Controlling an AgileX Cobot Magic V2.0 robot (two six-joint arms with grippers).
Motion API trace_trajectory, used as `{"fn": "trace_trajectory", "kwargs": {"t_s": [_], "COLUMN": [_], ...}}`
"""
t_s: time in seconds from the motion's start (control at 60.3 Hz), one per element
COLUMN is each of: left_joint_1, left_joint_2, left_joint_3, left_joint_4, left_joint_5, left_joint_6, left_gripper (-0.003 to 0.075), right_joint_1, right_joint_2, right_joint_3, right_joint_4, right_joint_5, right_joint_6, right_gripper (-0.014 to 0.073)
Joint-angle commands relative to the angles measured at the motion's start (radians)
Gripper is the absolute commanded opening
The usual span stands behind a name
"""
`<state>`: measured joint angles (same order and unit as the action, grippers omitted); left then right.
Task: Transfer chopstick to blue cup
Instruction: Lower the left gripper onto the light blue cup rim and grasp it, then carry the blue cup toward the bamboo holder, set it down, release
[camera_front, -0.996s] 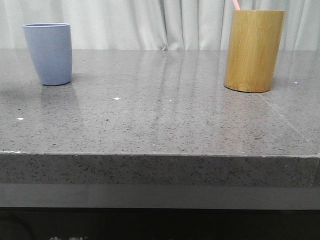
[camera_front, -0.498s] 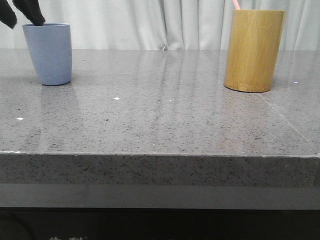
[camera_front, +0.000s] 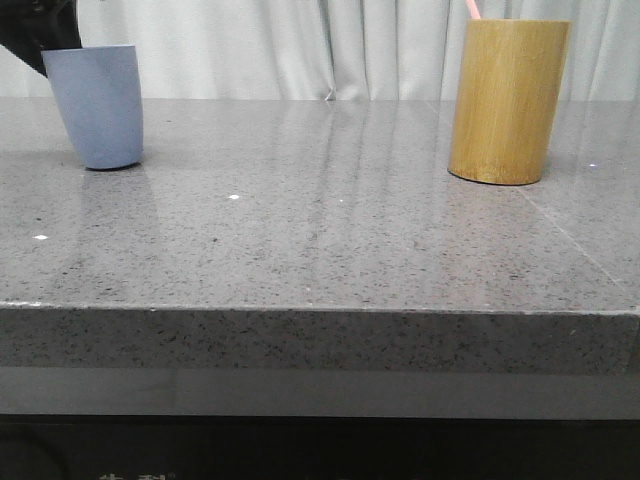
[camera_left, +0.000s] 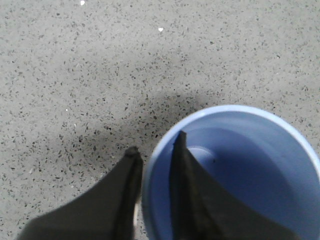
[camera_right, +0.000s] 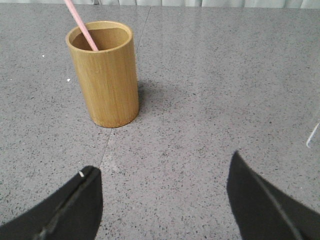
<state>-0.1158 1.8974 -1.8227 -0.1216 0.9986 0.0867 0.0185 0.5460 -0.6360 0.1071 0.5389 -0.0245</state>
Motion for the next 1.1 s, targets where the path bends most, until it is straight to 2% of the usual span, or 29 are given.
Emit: {"fn": "trace_trajectory", "kwargs": {"t_s": [0.0, 0.083, 0.299, 0.531, 0.747, 0.879, 1.079], "left_joint_1": [-0.007, -0.007, -0.036, -0.189, -0.357, -0.403, -0.412], "left_joint_2": [-0.05, -0.05, -0.05, -0.048, 0.013, 0.073, 0.118], "left_joint_3": [-0.034, -0.034, -0.071, -0.146, -0.245, -0.315, -0.353], "left_joint_4": [-0.022, -0.04, -0.098, -0.091, -0.021, 0.007, 0.005], "left_joint_5": [-0.048, -0.048, -0.019, -0.001, 0.036, 0.081, 0.091], "left_joint_6": [0.001, 0.001, 0.001, 0.001, -0.001, -0.001, -0.007], "left_gripper": [0.0032, -0.0018, -0.0019, -0.0019, -0.0019, -0.0019, -0.0019], "right_joint_1": [-0.005, -0.005, -0.005, -0.005, -0.005, -0.005, -0.005], "right_joint_2": [0.009, 0.009, 0.009, 0.011, 0.011, 0.011, 0.011], "right_joint_3": [-0.032, -0.032, -0.032, -0.032, -0.032, -0.032, -0.032], "right_joint_4": [-0.006, -0.006, -0.006, -0.006, -0.006, -0.006, -0.006], "right_joint_5": [-0.072, -0.072, -0.073, -0.073, -0.072, -0.071, -0.065], "right_joint_6": [-0.006, -0.006, -0.006, -0.006, -0.006, -0.006, -0.006], "right_gripper": [0.0538, 0.0538, 0.0538, 0.0538, 0.0538, 0.0538, 0.0538]}}
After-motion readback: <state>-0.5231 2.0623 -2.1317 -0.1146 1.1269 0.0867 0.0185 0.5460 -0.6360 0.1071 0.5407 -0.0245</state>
